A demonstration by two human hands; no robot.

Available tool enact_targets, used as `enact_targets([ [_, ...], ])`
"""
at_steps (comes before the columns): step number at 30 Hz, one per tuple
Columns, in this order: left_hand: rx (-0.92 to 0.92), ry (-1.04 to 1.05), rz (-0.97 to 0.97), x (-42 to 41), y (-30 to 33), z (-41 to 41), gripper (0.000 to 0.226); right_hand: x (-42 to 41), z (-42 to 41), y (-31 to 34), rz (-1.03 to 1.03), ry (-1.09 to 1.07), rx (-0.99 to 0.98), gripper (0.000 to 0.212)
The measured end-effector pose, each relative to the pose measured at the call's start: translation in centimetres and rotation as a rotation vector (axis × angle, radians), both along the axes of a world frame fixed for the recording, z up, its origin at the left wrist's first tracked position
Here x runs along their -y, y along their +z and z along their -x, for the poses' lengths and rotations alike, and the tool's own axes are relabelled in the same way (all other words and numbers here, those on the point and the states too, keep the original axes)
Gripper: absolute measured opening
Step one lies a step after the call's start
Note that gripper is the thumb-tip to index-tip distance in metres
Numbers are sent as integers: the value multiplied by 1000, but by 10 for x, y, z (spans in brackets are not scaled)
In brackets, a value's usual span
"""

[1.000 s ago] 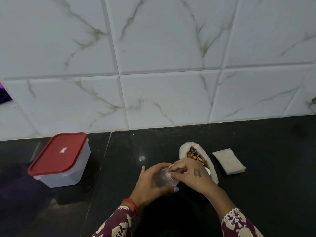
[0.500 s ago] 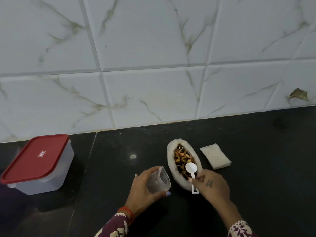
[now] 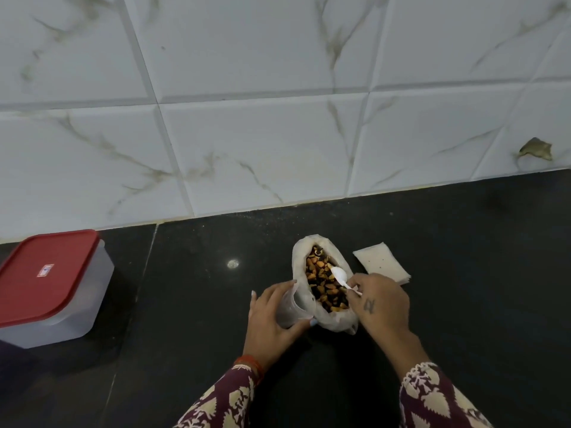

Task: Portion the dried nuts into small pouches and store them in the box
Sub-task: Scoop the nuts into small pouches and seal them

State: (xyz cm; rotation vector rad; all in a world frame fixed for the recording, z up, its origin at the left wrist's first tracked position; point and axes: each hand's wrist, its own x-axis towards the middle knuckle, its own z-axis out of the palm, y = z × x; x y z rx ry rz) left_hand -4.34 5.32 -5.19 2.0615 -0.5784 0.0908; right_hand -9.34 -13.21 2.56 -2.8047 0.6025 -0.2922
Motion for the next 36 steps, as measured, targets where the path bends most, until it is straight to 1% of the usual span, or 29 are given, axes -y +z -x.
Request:
enact_targets([
  [3, 9, 27, 25, 2, -9, 1, 63, 0, -8, -5, 99, 73, -58, 22],
  [5, 21, 39, 11, 3, -10, 0, 65, -1, -15, -8, 140, 118, -89, 20],
  [9, 23, 42, -34, 3, -12, -2, 71, -2, -23, -5, 134, 182, -141, 21],
  [11, 28, 42, -48, 3, -13, -1, 72, 1, -24, 2, 116, 162, -174, 20],
  [14, 39, 40, -63, 3, -12, -1, 73, 5, -19, 1, 129, 83, -137, 20],
  [16, 44, 37, -73, 4, -12, -1, 75, -3, -15, -6, 128, 96, -143, 23],
  [19, 52, 36, -93, 4, -11, 0, 77, -4, -19, -5, 36, 130, -181, 23],
  [21, 51, 31, -98, 3, -11, 0, 77, 6, -23, 6, -74, 102, -234, 21],
  [22, 48, 28, -98, 2, -11, 0, 78, 11, -23, 9, -90, 83, -245, 21],
  [25, 41, 25, -111, 2, -12, -1, 79, 9, -21, 5, -9, 49, -235, 20],
  [27, 34, 27, -123, 3, -13, -1, 79, -2, -21, -3, -12, 71, -241, 17],
  [29, 29, 26, -126, 3, -13, -1, 79, -3, -25, -6, -97, 81, -247, 16],
  [31, 26, 18, -131, 2, -14, -1, 78, 10, -27, 1, -274, 62, -273, 14],
  [33, 22, 11, -137, 2, -16, -2, 78, 23, -27, 6, -390, 42, -301, 13],
  [36, 27, 12, -145, 2, -15, -2, 78, 19, -27, 0, -378, 19, -283, 15],
])
